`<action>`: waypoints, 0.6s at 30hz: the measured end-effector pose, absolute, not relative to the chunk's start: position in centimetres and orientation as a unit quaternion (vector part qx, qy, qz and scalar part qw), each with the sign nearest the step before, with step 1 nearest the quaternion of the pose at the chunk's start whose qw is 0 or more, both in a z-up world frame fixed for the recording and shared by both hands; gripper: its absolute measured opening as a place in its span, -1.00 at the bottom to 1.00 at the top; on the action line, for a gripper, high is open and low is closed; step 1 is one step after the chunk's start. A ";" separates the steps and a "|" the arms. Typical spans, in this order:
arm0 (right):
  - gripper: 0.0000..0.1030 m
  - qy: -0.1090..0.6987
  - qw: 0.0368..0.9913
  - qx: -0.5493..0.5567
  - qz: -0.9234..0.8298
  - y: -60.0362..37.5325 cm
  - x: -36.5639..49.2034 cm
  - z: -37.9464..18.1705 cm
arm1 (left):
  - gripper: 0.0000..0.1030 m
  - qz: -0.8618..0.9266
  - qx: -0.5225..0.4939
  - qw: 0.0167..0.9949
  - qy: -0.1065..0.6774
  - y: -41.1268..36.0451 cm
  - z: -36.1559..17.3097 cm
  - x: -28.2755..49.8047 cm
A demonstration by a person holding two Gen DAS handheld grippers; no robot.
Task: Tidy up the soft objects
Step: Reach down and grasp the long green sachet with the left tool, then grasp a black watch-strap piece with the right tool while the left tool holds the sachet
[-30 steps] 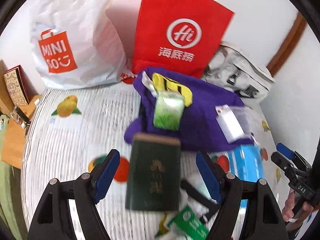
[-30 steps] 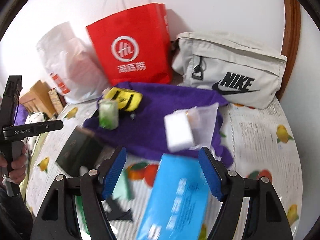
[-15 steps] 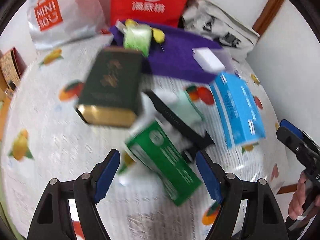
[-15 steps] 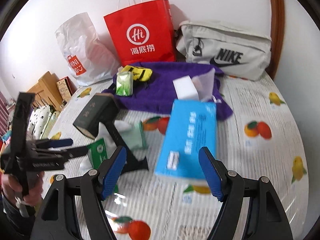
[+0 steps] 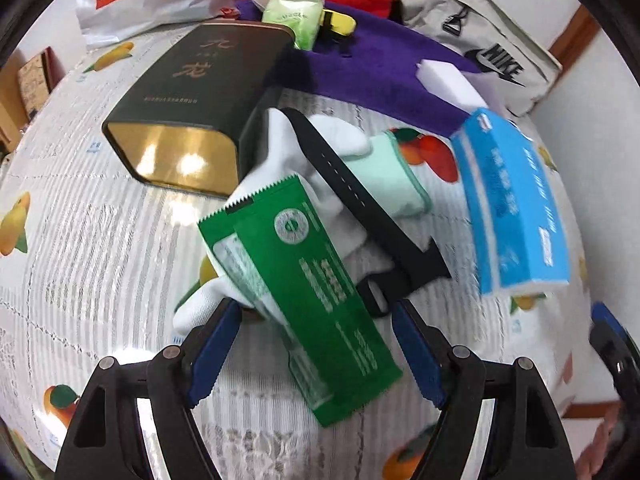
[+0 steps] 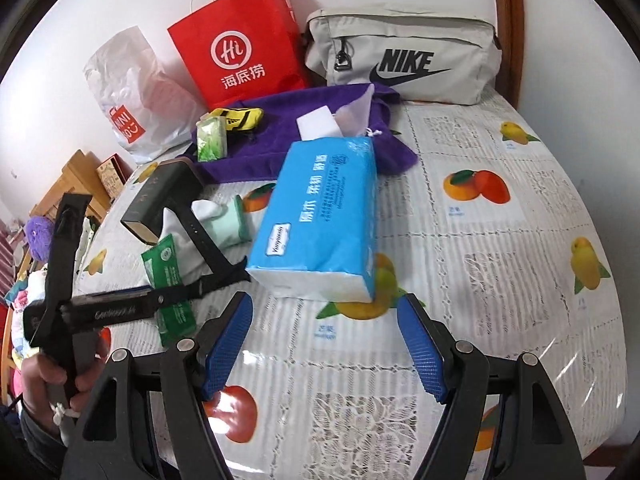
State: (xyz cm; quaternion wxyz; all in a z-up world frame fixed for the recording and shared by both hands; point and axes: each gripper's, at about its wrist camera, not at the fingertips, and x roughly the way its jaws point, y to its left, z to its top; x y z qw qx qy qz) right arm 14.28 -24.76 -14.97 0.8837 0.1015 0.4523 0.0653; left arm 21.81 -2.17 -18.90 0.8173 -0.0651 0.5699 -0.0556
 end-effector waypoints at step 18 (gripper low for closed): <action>0.44 0.460 0.878 0.092 0.093 -23.0 12.9 -16.0 | -0.26 -0.042 -0.035 0.829 0.556 -0.4 -17.7 21.2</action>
